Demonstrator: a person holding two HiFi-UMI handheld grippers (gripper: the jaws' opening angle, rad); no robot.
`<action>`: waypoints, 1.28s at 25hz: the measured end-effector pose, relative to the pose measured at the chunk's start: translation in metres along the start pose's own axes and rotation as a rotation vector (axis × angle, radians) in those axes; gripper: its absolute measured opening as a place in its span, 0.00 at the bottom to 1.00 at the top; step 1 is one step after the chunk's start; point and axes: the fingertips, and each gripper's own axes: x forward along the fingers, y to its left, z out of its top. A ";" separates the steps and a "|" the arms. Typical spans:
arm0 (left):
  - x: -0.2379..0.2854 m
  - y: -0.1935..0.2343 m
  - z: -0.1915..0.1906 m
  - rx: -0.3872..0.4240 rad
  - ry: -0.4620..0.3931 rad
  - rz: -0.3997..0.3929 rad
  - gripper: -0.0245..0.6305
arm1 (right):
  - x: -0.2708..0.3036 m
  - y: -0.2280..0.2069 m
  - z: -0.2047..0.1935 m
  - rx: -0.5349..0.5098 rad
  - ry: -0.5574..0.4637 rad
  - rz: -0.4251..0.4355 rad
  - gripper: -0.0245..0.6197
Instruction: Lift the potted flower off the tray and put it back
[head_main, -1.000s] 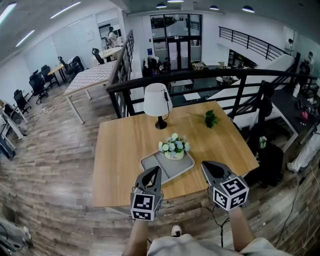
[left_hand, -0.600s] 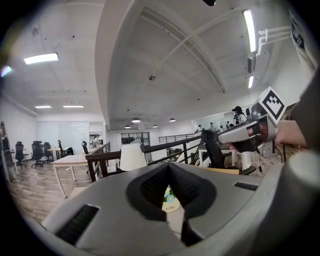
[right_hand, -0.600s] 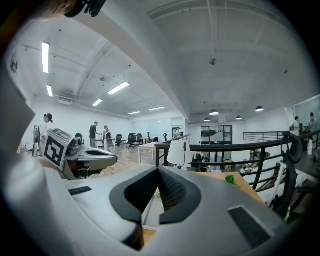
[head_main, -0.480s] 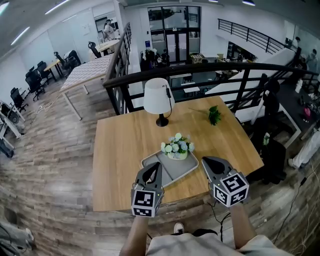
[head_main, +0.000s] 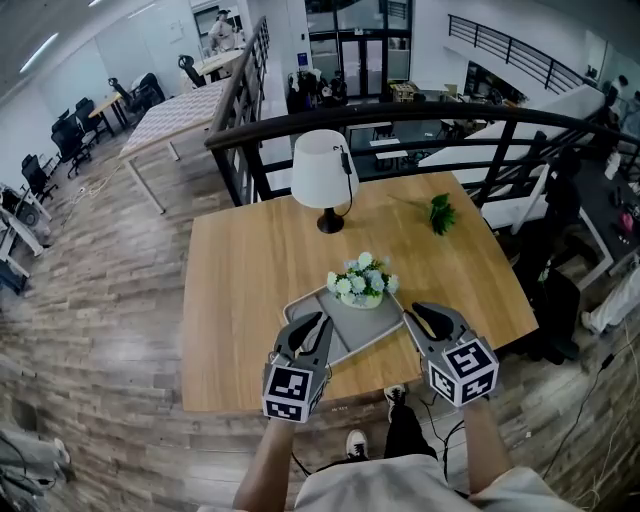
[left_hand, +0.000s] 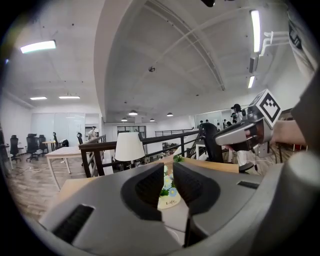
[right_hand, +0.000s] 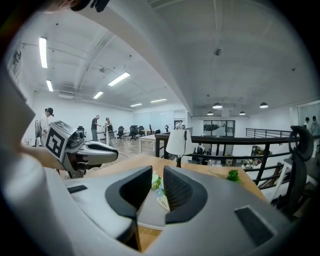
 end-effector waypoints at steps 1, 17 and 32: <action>0.005 -0.001 -0.005 -0.010 0.014 -0.012 0.18 | 0.006 -0.002 -0.003 -0.002 0.010 0.013 0.19; 0.090 -0.022 -0.111 -0.117 0.258 -0.115 0.32 | 0.086 -0.039 -0.090 0.043 0.206 0.123 0.31; 0.143 -0.001 -0.174 -0.210 0.330 -0.102 0.41 | 0.158 -0.063 -0.155 0.082 0.320 0.274 0.36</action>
